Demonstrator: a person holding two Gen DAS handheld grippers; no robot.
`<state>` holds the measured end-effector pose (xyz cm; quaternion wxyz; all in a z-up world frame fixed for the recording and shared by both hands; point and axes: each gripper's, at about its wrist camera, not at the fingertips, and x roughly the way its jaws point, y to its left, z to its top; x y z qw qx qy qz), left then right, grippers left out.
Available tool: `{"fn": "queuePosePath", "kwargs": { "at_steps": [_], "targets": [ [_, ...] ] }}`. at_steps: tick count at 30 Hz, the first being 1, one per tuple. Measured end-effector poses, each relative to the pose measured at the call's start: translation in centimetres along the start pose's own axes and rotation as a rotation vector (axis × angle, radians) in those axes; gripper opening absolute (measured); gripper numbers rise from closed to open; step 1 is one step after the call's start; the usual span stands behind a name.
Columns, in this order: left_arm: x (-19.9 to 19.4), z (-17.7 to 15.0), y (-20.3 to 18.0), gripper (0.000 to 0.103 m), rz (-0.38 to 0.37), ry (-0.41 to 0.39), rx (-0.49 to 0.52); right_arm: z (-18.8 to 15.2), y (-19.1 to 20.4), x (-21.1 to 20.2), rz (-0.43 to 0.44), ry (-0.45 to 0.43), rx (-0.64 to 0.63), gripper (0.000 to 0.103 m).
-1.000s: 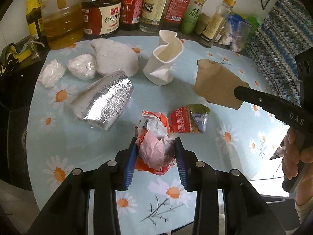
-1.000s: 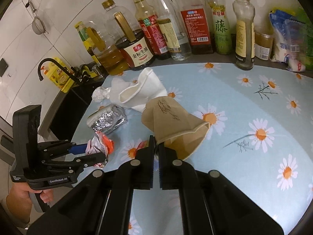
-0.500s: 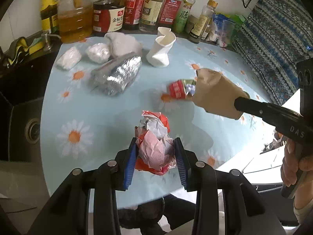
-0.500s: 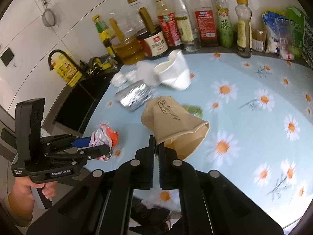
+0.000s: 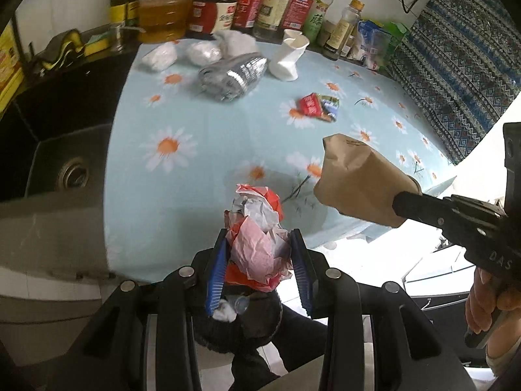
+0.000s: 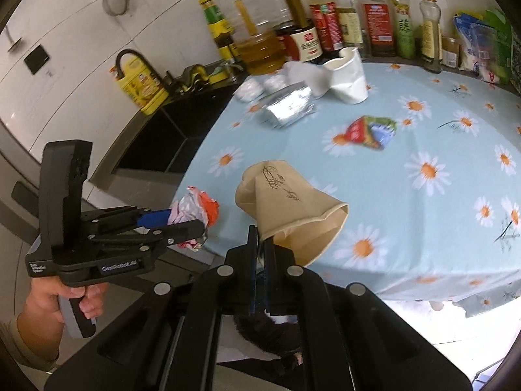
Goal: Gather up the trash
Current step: 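Lower wrapper and paper bag into the black bin and open both tools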
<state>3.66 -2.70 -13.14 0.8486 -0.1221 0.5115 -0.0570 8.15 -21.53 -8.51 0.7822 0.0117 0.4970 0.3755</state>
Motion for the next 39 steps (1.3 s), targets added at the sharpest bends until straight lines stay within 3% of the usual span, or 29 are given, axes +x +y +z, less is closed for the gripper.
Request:
{"fn": "queuePosePath", "kwargs": {
  "at_steps": [9, 18, 39],
  "targets": [
    [-0.8, -4.1, 1.5, 0.036, 0.004, 0.026, -0.042, -4.1, 3.0, 1.5, 0.038, 0.063, -0.004, 0.005],
    [1.0, -6.9, 2.3, 0.036, 0.005, 0.092, -0.074, -7.2, 2.9, 4.1, 0.039, 0.143, 0.041, 0.005],
    [12.3, -13.8, 5.5, 0.036, 0.009, 0.379, -0.176, -13.0, -2.5, 15.0, 0.008, 0.423, 0.263, 0.005]
  ]
}}
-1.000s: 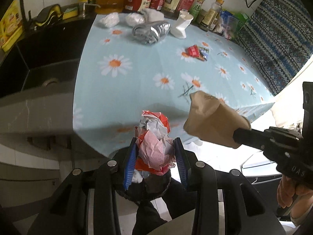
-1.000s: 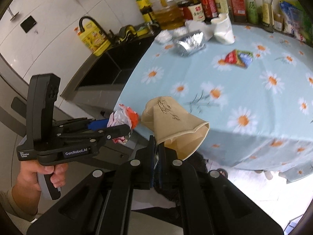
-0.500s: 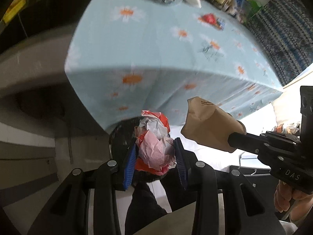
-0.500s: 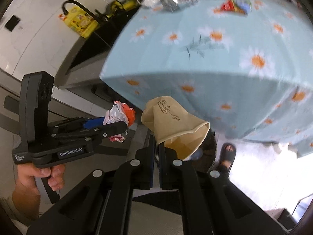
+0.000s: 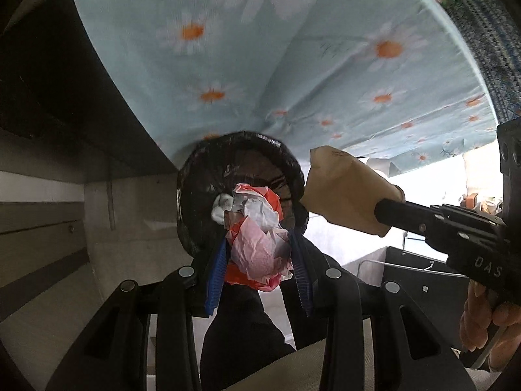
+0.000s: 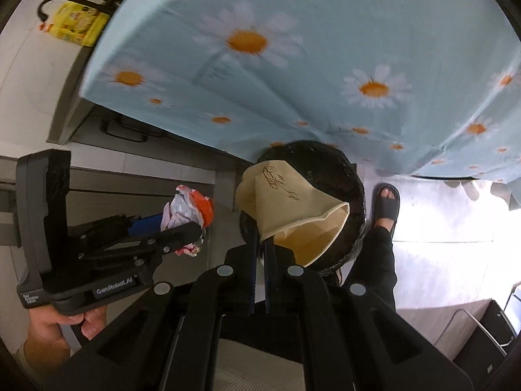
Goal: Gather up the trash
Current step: 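Lower wrapper and paper bag into the black bin and open both tools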
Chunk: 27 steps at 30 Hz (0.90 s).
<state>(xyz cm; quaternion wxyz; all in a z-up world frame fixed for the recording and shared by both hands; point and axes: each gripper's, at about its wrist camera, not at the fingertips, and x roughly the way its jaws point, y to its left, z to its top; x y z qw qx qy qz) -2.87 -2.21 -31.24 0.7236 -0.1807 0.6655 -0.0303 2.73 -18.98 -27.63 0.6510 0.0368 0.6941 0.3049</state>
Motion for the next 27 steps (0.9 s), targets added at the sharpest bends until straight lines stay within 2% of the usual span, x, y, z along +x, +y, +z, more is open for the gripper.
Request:
{"fn": "queuePosePath", "kwargs": {
  "at_steps": [6, 11, 12, 13, 14, 15, 27],
  "targets": [
    [1.9, 0.1, 1.1, 0.036, 0.001, 0.035, -0.030, 0.8, -0.3, 2.3, -0.023, 0.024, 0.009, 0.005],
    [2.5, 0.6, 1.3, 0.038, 0.012, 0.041, -0.034, 1.2, -0.7, 2.4, -0.011, 0.024, 0.015, 0.008],
    [2.6, 0.6, 1.3, 0.043, 0.015, 0.040, -0.037, 1.2, -0.7, 2.4, -0.002, 0.024, 0.021, 0.020],
    [2.6, 0.8, 1.4, 0.049, 0.022, 0.038, -0.048, 1.4, -0.8, 2.2, 0.011, 0.015, 0.029, 0.027],
    [2.5, 0.8, 1.5, 0.063, 0.021, 0.034, -0.061, 1.7, -0.9, 1.9, 0.013, 0.003, 0.037, 0.035],
    [2.3, 0.8, 1.6, 0.069, 0.014, 0.029, -0.073, 1.8, -1.0, 1.8, 0.013, -0.006, 0.042, 0.037],
    [2.2, 1.1, 2.5, 0.069, 0.012, 0.039, -0.094, 1.8, -2.3, 0.6, 0.003, -0.017, 0.073, 0.037]
  ]
}}
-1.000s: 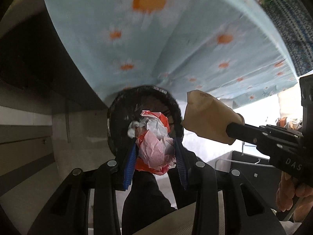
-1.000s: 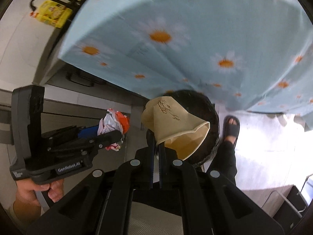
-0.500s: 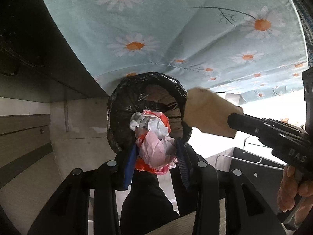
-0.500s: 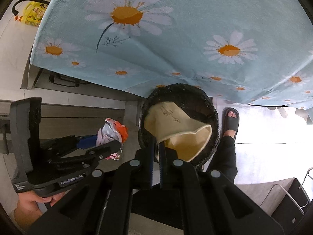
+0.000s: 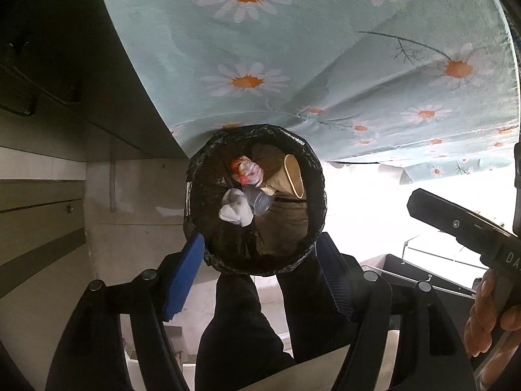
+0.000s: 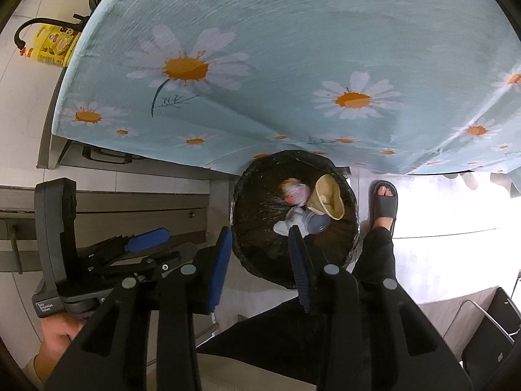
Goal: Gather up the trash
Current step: 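Lower wrapper and paper bag into the black bin and open both tools, then raise both open tools back over the table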
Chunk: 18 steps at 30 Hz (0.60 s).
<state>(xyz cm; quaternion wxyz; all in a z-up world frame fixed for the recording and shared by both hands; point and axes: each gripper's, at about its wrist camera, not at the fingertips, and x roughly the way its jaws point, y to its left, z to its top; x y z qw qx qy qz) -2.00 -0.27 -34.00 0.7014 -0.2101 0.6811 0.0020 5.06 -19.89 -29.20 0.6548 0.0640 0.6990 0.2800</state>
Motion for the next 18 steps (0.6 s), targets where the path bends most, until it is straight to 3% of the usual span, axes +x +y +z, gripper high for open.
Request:
{"fn": "queuePosePath", "kwargs": {
  "at_steps": [16, 18],
  "targets": [
    [-4.6, 0.3, -0.9, 0.069, -0.022, -0.081, 0.040, -0.5, 1.4, -3.6, 0.009, -0.065, -0.004, 0.042],
    [-5.4, 0.2, -1.1, 0.069, -0.020, -0.094, 0.050, -0.6, 1.6, -4.8, 0.015, -0.087, -0.004, 0.053]
  ]
}}
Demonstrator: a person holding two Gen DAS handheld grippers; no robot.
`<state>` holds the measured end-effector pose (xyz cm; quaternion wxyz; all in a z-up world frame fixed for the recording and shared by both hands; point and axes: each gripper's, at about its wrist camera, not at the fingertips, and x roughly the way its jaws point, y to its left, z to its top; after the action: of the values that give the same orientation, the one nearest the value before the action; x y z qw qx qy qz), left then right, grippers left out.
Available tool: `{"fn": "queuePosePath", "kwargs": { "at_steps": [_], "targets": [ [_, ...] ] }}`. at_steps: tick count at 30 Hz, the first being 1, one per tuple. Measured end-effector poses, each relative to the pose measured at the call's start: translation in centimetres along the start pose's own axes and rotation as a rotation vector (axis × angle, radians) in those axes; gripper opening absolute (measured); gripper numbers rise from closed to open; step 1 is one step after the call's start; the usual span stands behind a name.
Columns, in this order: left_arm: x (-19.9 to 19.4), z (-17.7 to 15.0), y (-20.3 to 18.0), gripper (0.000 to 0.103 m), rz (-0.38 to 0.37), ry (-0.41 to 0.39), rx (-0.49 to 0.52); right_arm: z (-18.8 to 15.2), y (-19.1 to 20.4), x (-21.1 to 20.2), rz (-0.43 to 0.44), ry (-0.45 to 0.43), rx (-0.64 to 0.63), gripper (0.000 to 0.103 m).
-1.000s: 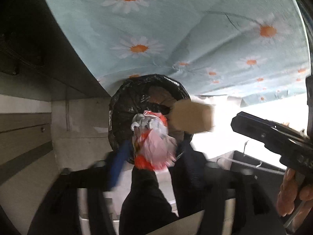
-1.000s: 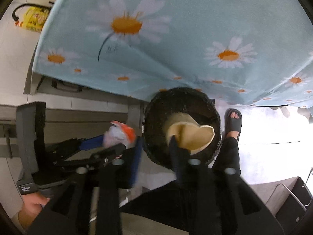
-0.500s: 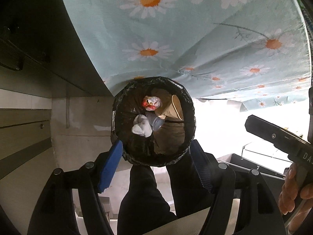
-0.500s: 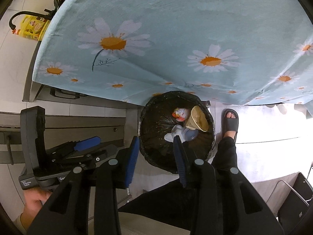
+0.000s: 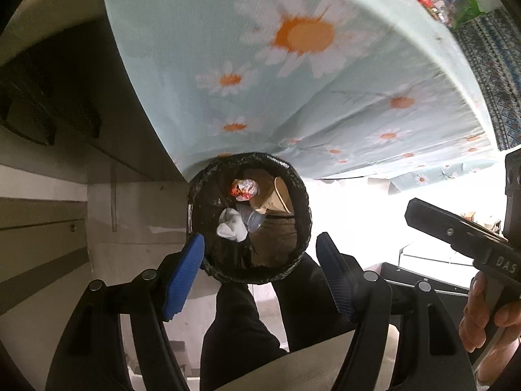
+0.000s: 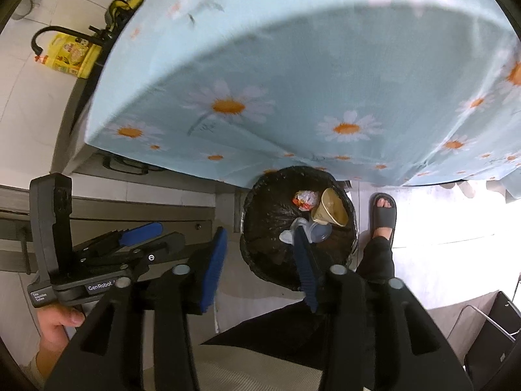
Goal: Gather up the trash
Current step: 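Raise both open tools back over the table, then grasp the foil packet with the left tool while the right tool grasps the green-red snack wrapper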
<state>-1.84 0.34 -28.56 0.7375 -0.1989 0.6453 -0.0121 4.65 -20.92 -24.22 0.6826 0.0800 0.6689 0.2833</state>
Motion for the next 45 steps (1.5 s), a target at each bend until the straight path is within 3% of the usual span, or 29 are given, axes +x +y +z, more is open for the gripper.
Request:
{"fn": "queuePosePath", "kwargs": {
  "at_steps": [2, 9, 15, 19, 21, 25, 27, 31, 36, 45],
  "targets": [
    [-1.1, 0.1, -0.5, 0.069, 0.000, -0.021, 0.022, 0.0, 0.3, -1.0, -0.011, -0.019, 0.002, 0.059],
    [-5.4, 0.6, -1.5, 0.069, 0.021, -0.109, 0.078, -0.1, 1.7, -4.8, -0.015, -0.076, -0.029, 0.064],
    [-9.7, 1.5, -2.5, 0.070, 0.022, -0.196, 0.144, 0.6, 4.1, -9.6, -0.030, -0.192, -0.094, 0.070],
    [-12.1, 2.8, -3.0, 0.071, 0.037, -0.243, 0.169, 2.0, 4.9, -13.1, -0.045, -0.291, -0.123, 0.078],
    [-13.3, 3.4, -3.3, 0.077, 0.043, -0.274, 0.183, 3.0, 5.0, -14.5, -0.062, -0.335, -0.139, 0.080],
    [-15.4, 5.8, -4.5, 0.078, 0.040, -0.324, 0.208, 5.2, 4.7, -16.1, -0.097, -0.381, -0.158, 0.084],
    [-16.1, 7.2, -5.1, 0.084, 0.035, -0.337, 0.217, 6.6, 4.1, -16.5, -0.104, -0.395, -0.158, 0.085],
    [-17.0, 10.3, -6.7, 0.089, 0.046, -0.369, 0.243, 8.8, 2.6, -17.1, -0.121, -0.405, -0.158, 0.095],
    [-17.0, 14.7, -9.3, 0.095, 0.084, -0.385, 0.300, 12.7, 0.7, -16.6, -0.134, -0.389, -0.142, 0.096],
    [-13.1, 22.8, -12.1, 0.095, 0.165, -0.300, 0.398, 19.4, -1.4, -13.1, -0.161, -0.314, -0.176, 0.096]
  ]
}}
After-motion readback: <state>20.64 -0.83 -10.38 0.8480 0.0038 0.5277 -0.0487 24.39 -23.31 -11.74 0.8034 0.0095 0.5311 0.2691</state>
